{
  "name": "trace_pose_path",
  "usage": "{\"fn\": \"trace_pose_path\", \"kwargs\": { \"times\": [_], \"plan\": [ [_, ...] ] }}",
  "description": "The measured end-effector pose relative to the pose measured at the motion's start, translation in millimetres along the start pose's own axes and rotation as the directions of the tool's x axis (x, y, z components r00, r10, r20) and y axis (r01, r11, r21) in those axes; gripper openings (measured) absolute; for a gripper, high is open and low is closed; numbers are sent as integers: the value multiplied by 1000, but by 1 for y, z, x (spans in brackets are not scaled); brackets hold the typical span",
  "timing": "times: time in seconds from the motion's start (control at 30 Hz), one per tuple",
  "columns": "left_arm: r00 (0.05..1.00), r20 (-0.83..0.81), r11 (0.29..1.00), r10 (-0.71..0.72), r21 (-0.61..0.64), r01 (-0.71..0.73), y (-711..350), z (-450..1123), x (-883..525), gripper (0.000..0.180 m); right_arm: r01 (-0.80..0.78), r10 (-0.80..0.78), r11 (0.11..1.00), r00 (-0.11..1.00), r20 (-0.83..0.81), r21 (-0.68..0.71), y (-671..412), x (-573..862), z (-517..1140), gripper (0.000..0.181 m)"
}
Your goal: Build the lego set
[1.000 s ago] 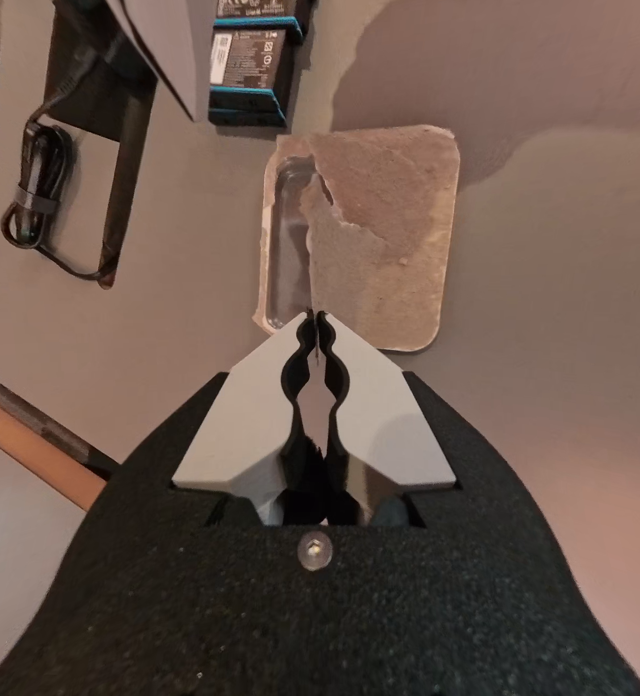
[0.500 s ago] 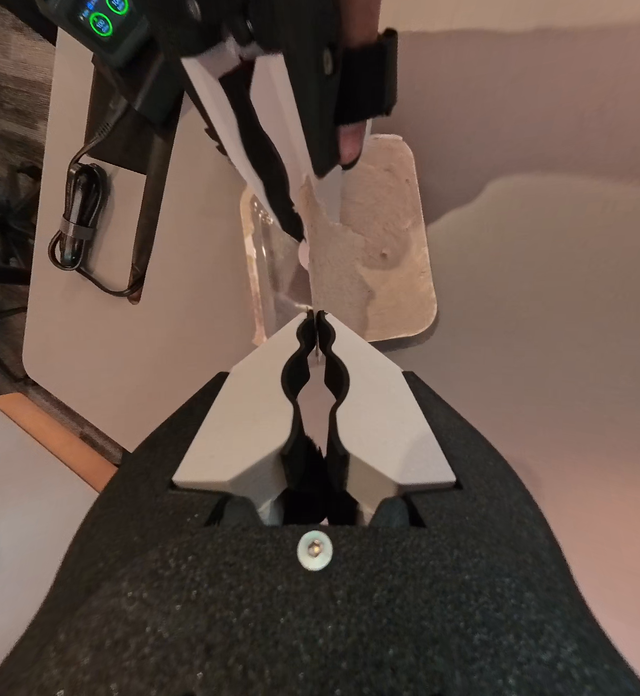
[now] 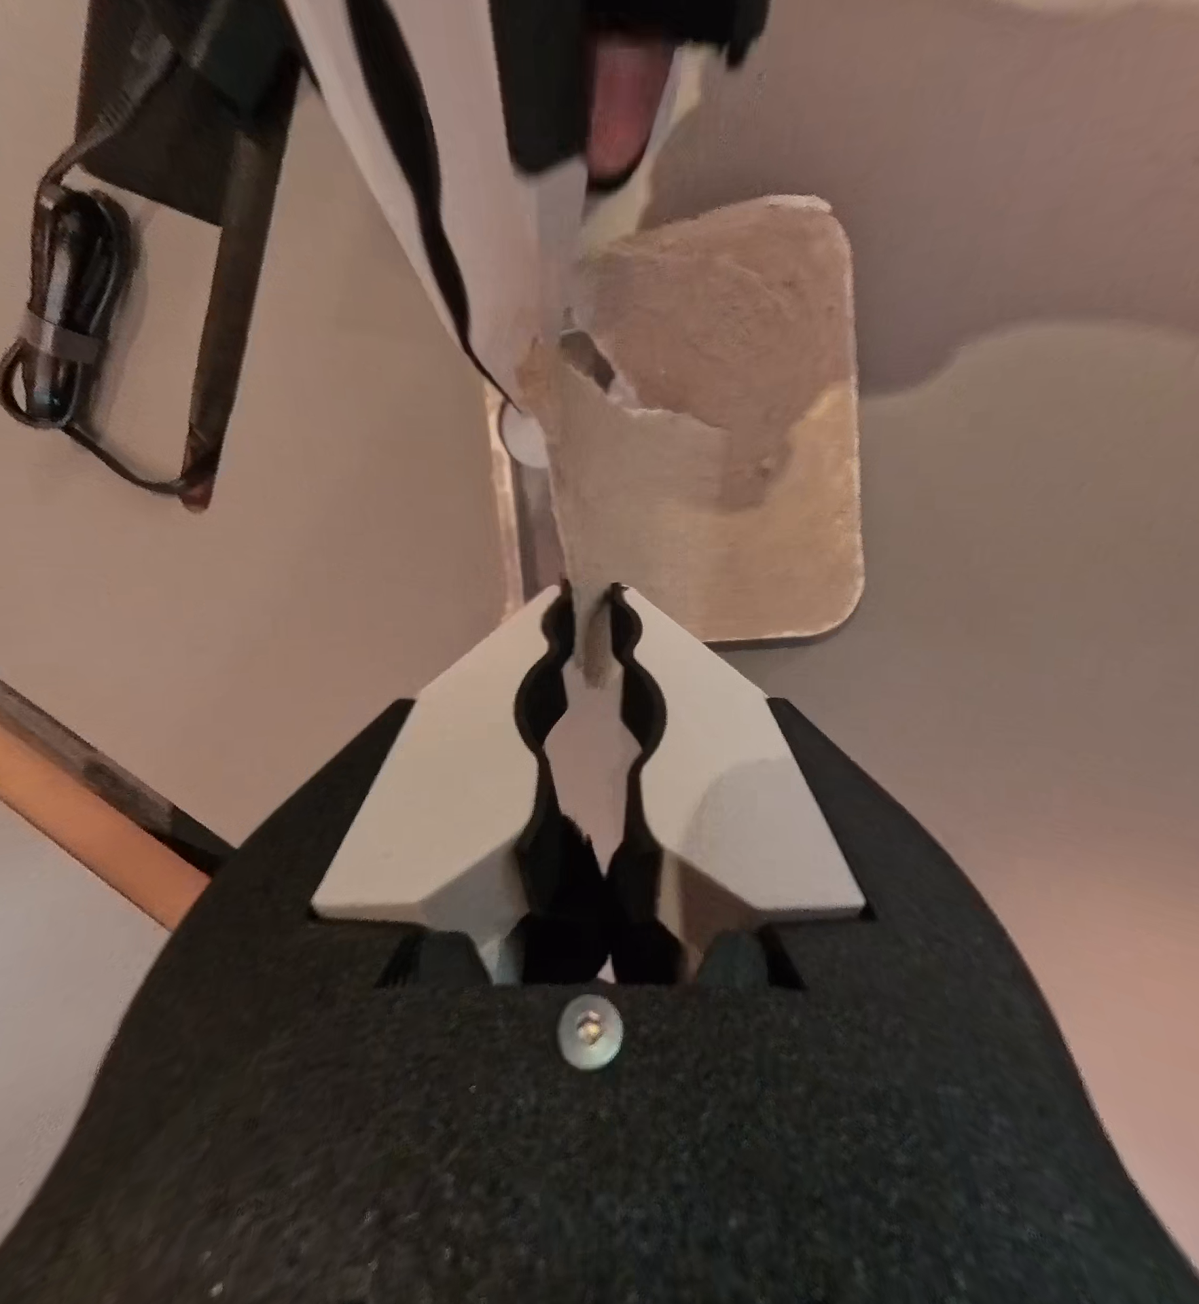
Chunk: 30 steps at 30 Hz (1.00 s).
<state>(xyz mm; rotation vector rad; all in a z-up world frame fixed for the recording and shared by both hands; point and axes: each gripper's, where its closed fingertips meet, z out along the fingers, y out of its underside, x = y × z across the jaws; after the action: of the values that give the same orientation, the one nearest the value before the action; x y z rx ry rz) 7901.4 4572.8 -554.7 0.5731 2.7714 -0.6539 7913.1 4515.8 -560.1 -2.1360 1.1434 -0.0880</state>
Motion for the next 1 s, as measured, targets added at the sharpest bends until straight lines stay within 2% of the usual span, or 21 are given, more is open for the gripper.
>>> {"fn": "trace_pose_path", "kwargs": {
  "times": [0.1, 0.23, 0.3, 0.37, 0.43, 0.5, 0.57, 0.8, 0.87, 1.0],
  "plan": [
    [993, -3, 993, -115, 8, 115, -5, -8, -15, 30, -52, 52, 987, 999, -1, 152, -32, 1, -35, 1],
    [961, -47, 953, -271, 126, 275, -36, -51, -46, 28, -189, 178, 934, 982, 65, 302, -68, -11, -92, 1],
    [912, -122, 887, -391, 217, 408, -63, -80, -63, 27, -268, 227, 885, 962, 150, 380, -88, -28, -121, 1],
    [817, -311, 768, -486, 295, 569, -100, -113, -70, 18, -328, 261, 824, 943, 206, 462, -106, -42, -150, 1],
    [720, -482, 660, -500, 327, 677, -132, -145, -71, 12, -364, 277, 767, 930, 240, 527, -117, -53, -178, 1],
    [682, -540, 612, -492, 343, 713, -149, -163, -71, 9, -389, 276, 717, 920, 276, 578, -124, -65, -204, 1],
    [660, -571, 587, -488, 345, 732, -161, -175, -68, 9, -368, 272, 727, 929, 249, 580, -120, -74, -217, 2],
    [635, -633, 595, -442, 322, 736, -189, -203, -41, 20, -340, 255, 723, 941, 225, 602, -112, -93, -251, 1],
    [621, -641, 577, -450, 322, 751, -194, -215, -41, 21, -325, 239, 729, 945, 222, 603, -110, -99, -258, 1],
    [594, -665, 535, -452, 330, 778, -202, -228, -39, 5, -308, 210, 731, 951, 229, 609, -111, -111, -265, 1]
  ]
}}
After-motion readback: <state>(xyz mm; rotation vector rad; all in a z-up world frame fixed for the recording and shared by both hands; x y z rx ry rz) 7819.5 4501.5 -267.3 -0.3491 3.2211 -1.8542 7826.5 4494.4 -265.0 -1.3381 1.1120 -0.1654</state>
